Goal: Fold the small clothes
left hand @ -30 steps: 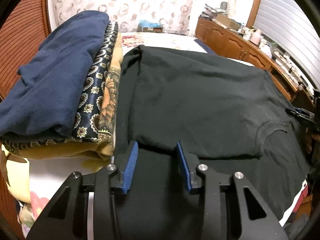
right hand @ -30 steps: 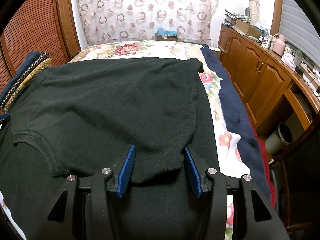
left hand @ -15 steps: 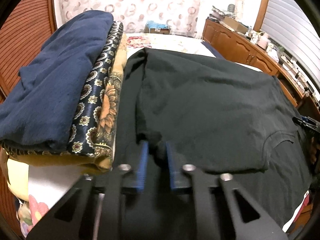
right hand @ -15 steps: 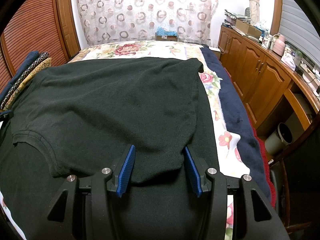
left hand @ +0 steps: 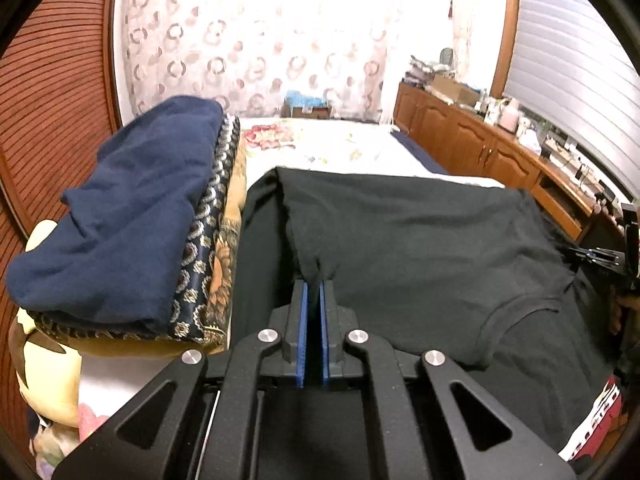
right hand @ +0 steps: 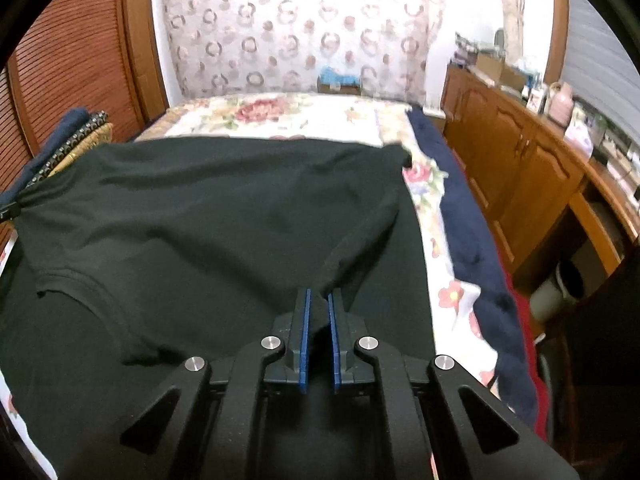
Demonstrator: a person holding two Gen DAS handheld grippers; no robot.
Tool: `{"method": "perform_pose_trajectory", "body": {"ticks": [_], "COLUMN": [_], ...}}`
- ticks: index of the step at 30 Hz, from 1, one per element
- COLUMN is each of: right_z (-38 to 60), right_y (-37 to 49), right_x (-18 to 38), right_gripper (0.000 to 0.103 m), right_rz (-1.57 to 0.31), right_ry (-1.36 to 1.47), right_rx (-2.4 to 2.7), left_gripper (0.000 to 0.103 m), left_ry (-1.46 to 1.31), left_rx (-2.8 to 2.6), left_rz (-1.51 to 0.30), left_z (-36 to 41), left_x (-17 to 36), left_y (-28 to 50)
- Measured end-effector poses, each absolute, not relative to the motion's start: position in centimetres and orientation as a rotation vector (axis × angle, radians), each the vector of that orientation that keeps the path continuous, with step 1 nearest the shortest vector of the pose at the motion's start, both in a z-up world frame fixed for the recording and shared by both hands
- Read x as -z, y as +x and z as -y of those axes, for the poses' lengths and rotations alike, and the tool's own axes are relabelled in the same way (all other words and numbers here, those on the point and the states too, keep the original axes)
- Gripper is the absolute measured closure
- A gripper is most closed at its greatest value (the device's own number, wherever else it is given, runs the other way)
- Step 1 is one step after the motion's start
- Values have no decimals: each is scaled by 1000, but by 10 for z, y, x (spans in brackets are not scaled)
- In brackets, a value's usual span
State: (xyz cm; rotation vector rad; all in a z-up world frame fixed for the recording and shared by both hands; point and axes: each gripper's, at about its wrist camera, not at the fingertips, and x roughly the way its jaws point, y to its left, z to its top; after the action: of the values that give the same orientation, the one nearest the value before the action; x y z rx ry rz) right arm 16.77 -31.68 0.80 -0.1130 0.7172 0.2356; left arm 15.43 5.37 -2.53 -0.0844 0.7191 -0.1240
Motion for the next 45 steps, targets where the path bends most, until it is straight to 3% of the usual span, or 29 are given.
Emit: {"method": "perform_pose_trajectory", "body": {"ticks": [12, 25, 37, 45], "right_z": [334, 366, 355, 349], "right_y": [95, 20, 46, 57], "right_x": [-58, -55, -34, -32], "right_gripper": [97, 97, 97, 97], "right_rz": [-570, -623, -748, -770], "right_ry": [-55, -47, -50, -59], "right_rx": [-357, -418, -392, -375], "left_gripper": [97, 97, 97, 97], "left_ry": [-146, -167, -156, -127], "left_rx": [155, 158, 108, 96], "left_rz": [-596, -616, -757, -767], "left_z": [-68, -80, -83, -78], "left_x": [-15, -13, 39, 44], "left_y": [98, 30, 22, 17]}}
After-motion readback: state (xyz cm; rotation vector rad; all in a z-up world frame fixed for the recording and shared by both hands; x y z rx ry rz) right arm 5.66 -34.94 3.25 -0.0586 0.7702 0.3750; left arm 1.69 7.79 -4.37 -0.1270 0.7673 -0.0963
